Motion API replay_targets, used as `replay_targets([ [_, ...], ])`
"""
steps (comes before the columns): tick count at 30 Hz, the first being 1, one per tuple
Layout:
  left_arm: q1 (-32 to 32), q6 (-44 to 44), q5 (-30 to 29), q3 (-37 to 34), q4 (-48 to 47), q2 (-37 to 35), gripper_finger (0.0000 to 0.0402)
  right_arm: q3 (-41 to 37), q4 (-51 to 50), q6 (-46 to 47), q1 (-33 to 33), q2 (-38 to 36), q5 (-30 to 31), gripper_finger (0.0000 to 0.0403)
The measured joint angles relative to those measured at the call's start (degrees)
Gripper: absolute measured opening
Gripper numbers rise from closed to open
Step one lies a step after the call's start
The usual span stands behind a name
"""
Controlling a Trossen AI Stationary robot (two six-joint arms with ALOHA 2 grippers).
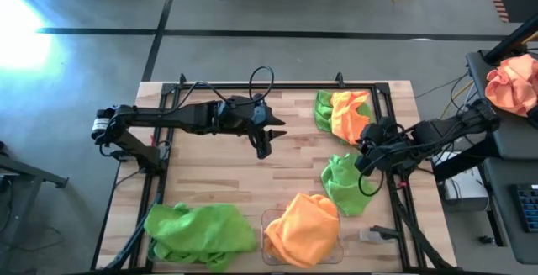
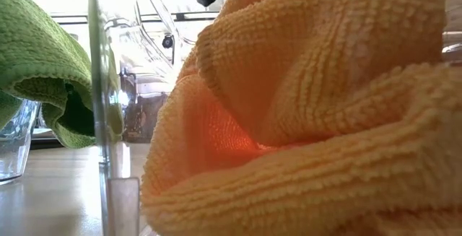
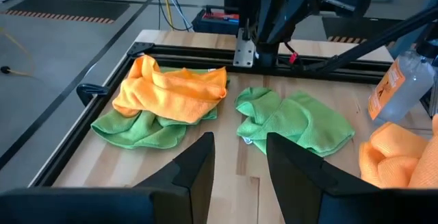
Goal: Sort microfiber towel by color & place in baskets
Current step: Put the orange towel into the right transparent bin
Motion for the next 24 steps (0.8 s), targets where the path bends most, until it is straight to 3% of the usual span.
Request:
replay_targets([
  [7,0.0,0.0,0.0,0.0,0.1,-0.3,0.0118,-5.0,4.7,-4.7,0.0,-7.0,-0.9,0.0068],
  [13,0.0,0.1,0.0,0.0,0.9,-0.5,0.0118,-6.6,4.1,-5.7,-1.0,-11.7,3.7,0.0068],
  [24,0.0,1.5,0.0,0.0,6.8,-0.6,0.0118,-11.5,6.1,-7.2,-3.1,-19.4,4.2,0.0068],
])
